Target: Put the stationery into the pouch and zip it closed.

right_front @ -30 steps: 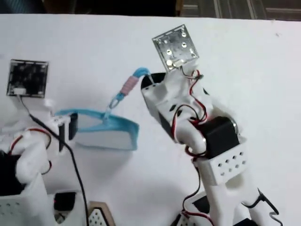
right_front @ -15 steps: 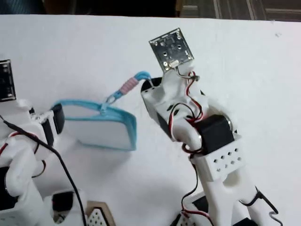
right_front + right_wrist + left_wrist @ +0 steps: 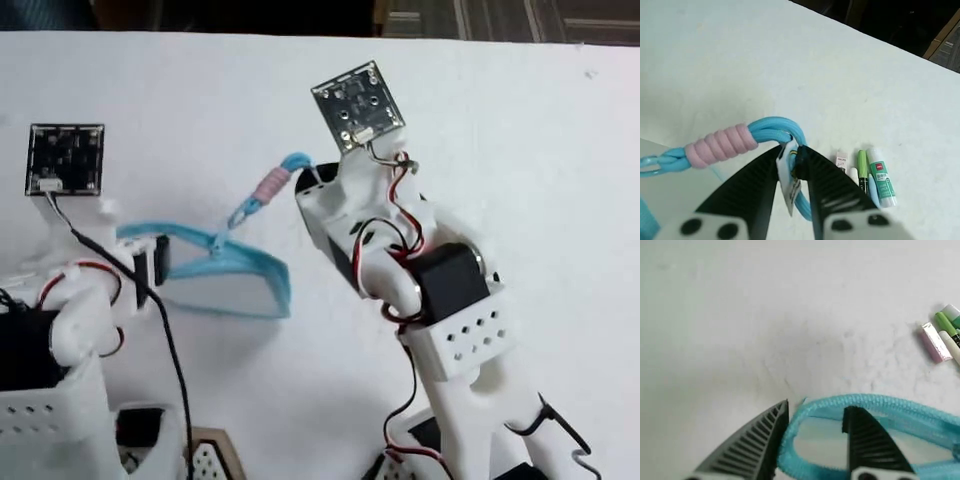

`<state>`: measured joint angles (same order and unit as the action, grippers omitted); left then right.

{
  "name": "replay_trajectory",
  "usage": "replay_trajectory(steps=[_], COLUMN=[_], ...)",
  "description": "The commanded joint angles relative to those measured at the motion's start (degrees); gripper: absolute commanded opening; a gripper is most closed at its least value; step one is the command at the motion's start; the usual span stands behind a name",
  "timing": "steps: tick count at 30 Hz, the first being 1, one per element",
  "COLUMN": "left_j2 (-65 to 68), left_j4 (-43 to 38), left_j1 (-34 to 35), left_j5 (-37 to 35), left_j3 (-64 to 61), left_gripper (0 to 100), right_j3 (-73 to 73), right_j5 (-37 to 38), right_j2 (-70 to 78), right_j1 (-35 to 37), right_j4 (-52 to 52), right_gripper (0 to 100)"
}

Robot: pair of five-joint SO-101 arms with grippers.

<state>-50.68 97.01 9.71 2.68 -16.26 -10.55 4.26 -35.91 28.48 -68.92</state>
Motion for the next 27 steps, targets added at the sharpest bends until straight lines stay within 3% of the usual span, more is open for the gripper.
replay_trajectory(steps=[1,6,16,23,27], left_j2=[0.57,0.57,3.65,14.90,19.56], left_j4=[-1.41,-0.79,3.43,3.87,5.10], left_j1=[0.66,0.75,0.84,0.84,0.48], left_j5=[2.46,4.57,3.52,3.08,-2.99], left_j3=[-1.23,-1.14,5.89,10.81,18.37], left_gripper=[5,2,2,2,2], right_j3=[0.35,0.35,0.35,0.53,0.62], right_j5=[0.62,0.70,10.55,16.09,20.04], right_j2=[-0.92,-0.92,-0.92,-0.92,-1.01], right_j1=[-0.75,-2.95,-20.09,-20.97,-21.05], right_j4=[1.10,0.75,-4.18,-10.59,-15.96], right_gripper=[1.7,1.7,1.7,2.0,4.8])
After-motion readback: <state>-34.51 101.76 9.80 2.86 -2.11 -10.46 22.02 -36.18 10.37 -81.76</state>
